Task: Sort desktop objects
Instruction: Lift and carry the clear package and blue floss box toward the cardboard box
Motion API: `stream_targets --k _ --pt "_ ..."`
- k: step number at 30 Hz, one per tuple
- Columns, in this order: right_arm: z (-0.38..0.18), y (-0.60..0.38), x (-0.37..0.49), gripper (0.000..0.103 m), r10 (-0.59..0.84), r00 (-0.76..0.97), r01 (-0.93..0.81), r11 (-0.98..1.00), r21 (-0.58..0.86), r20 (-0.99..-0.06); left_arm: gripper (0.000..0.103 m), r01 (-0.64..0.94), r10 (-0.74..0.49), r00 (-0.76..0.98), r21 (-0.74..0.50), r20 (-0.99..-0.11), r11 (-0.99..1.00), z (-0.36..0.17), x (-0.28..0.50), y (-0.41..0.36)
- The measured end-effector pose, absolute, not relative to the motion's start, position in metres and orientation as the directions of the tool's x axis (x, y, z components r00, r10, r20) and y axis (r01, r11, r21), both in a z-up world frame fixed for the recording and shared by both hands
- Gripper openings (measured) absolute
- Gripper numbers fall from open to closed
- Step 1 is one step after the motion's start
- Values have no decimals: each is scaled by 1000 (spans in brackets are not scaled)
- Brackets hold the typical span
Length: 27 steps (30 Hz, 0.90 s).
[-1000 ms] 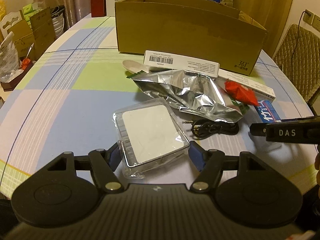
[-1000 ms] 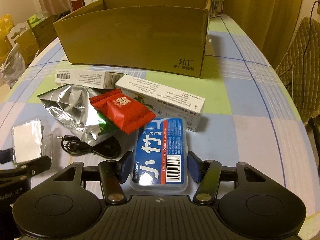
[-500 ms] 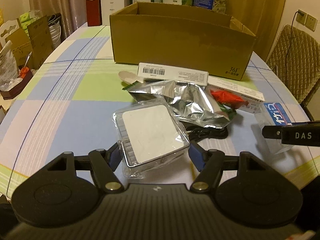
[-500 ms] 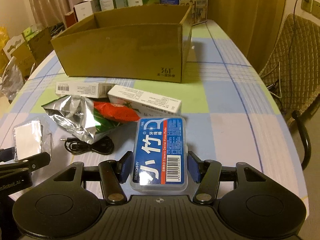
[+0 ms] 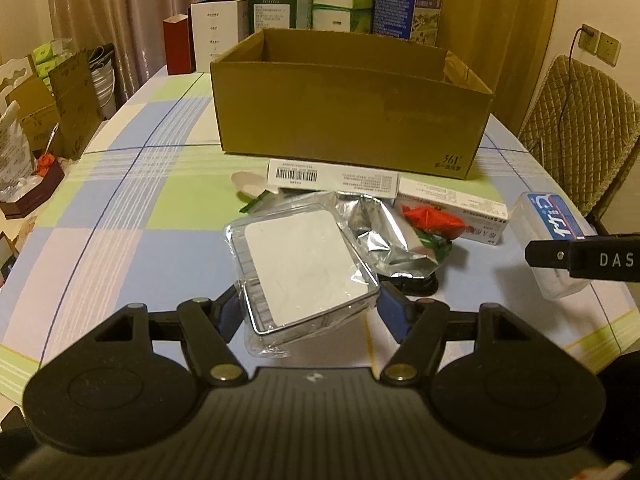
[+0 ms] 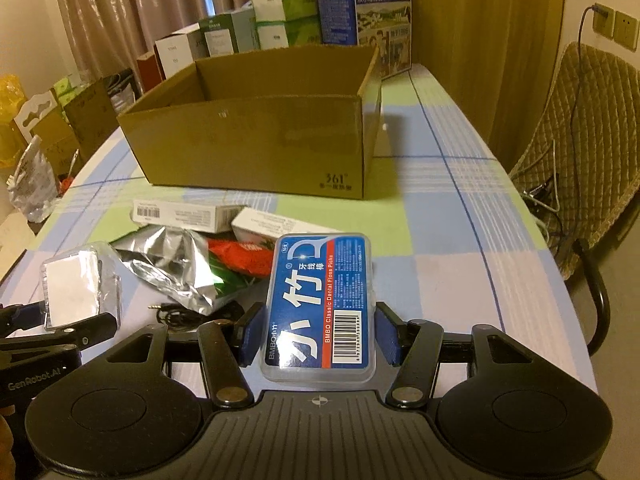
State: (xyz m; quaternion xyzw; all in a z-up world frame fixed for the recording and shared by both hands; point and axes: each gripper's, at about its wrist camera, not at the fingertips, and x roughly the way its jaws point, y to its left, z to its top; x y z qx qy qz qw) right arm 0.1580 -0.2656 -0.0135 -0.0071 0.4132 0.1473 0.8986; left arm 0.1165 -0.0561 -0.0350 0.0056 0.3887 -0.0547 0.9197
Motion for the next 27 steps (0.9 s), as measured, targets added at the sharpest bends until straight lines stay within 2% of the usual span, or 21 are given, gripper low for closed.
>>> stream_targets --k 27 --pt "3 -257 149 54 278 635 -295 950 106 -721 65 118 -110 695 -38 -710 992 -21 111 -50"
